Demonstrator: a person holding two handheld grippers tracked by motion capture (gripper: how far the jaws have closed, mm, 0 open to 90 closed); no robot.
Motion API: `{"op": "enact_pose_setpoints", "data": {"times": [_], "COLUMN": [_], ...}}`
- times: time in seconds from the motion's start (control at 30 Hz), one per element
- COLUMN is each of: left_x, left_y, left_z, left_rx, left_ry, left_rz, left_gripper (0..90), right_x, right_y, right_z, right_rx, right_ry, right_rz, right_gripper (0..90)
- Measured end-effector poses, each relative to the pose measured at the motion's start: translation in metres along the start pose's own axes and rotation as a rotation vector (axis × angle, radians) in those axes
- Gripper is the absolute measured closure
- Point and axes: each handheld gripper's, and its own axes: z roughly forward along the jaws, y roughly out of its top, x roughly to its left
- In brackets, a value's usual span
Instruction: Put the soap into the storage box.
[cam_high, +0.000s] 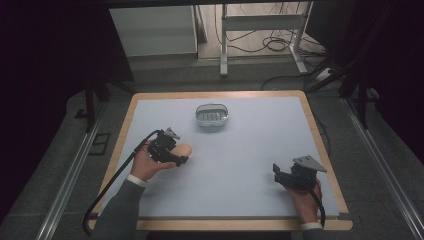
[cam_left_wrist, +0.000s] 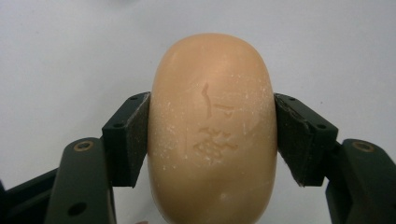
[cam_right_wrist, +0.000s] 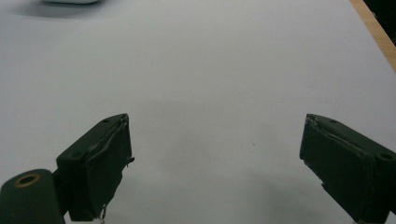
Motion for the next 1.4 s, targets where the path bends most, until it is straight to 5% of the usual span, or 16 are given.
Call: {"op": "enact_pose_setpoints", "data": {"times": [1.4], "left_x": [0.012], "left_y": [0.035], "left_z": [0.001], "left_rx": [-0.002], "left_ry": [0.012], "left_rz": [0.016], "left_gripper": [32.2], "right_x": [0.000], "right_y": [0.000], "right_z": [0.000], "right_rx": [0.004], "right_ry": [-0.006], "right_rz": [-0.002], "right_gripper": [9.4]}}
